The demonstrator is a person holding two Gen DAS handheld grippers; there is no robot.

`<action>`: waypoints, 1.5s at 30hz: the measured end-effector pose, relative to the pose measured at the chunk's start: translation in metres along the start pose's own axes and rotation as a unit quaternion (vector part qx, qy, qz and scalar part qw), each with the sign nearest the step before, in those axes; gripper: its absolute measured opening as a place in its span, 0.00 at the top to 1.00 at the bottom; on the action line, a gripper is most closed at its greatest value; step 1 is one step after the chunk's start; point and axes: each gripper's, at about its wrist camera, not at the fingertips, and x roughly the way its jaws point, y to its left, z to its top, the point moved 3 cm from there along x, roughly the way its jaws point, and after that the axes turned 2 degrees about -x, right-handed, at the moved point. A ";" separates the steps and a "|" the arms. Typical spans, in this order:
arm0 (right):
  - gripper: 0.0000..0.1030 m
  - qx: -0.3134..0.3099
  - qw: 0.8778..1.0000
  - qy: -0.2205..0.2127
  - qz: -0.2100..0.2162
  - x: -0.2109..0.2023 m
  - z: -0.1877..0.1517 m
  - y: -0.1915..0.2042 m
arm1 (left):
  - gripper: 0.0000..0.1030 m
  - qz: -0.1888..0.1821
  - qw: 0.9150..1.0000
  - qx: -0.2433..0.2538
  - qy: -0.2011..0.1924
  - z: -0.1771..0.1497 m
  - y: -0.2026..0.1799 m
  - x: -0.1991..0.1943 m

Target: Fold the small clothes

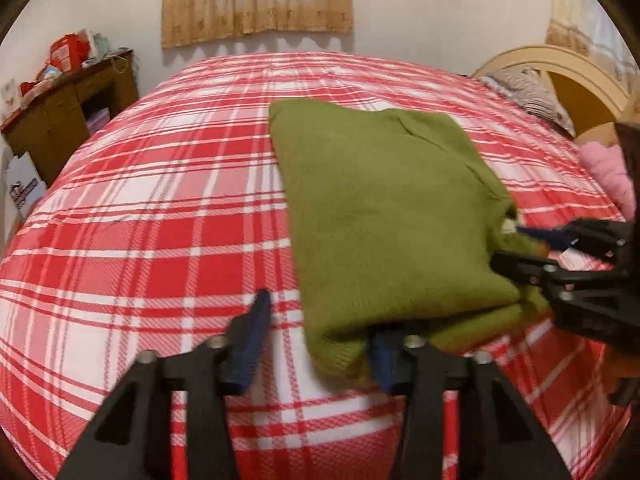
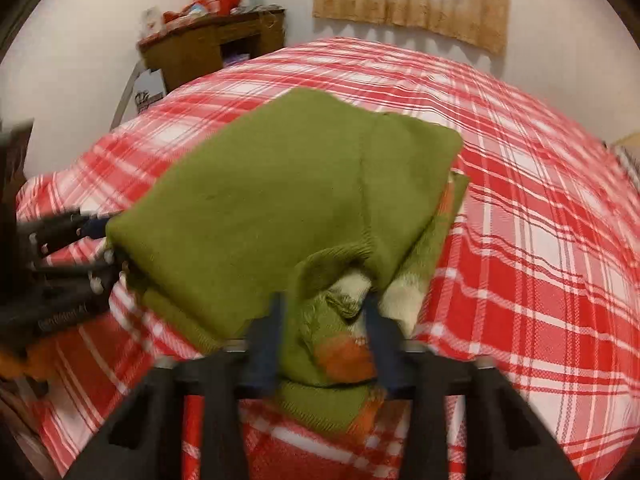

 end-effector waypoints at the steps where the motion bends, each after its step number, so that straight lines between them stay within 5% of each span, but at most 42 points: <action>1: 0.85 0.015 1.000 -0.008 0.013 -0.005 -0.003 0.001 | 0.75 -0.002 1.000 0.010 -0.007 -0.003 -0.003 -0.003; 4: 0.89 0.077 0.996 -0.044 0.033 -0.025 -0.011 -0.009 | 0.77 -0.005 1.000 0.013 -0.028 -0.004 -0.003 -0.010; 8: 0.98 0.220 0.967 -0.099 0.078 -0.050 -0.042 -0.040 | 0.78 -0.032 0.999 -0.024 -0.023 0.001 0.012 -0.010; 13: 0.98 0.304 0.943 -0.099 0.094 -0.033 -0.079 -0.055 | 0.76 -0.011 1.000 -0.003 -0.012 -0.009 0.010 -0.006; 17: 0.97 0.256 0.962 -0.086 0.048 -0.043 -0.064 -0.039 | 0.69 0.019 0.999 0.031 -0.017 -0.014 0.004 -0.018; 21: 0.97 0.210 0.972 -0.108 -0.011 -0.069 -0.050 -0.026 | 0.50 0.040 0.998 0.035 -0.023 -0.016 0.016 -0.030; 24: 0.97 0.196 0.970 -0.139 -0.019 -0.085 -0.036 -0.016 | 0.49 0.052 0.998 0.039 -0.025 -0.015 0.021 -0.036; 31: 0.97 0.133 0.982 -0.136 -0.017 -0.069 0.002 0.013 | 0.49 0.102 0.991 0.062 -0.060 -0.003 0.025 -0.061; 36: 0.97 0.114 0.988 -0.104 -0.024 -0.035 0.009 0.017 | 0.49 0.111 0.990 0.053 -0.066 0.014 0.032 -0.054; 39: 0.97 0.113 0.991 -0.050 -0.049 -0.008 -0.007 0.007 | 0.49 0.116 0.989 0.056 -0.076 0.027 0.026 -0.045; 45: 0.99 0.195 0.978 -0.064 0.025 -0.008 -0.031 -0.019 | 0.59 0.094 0.993 0.033 -0.069 0.052 0.009 -0.010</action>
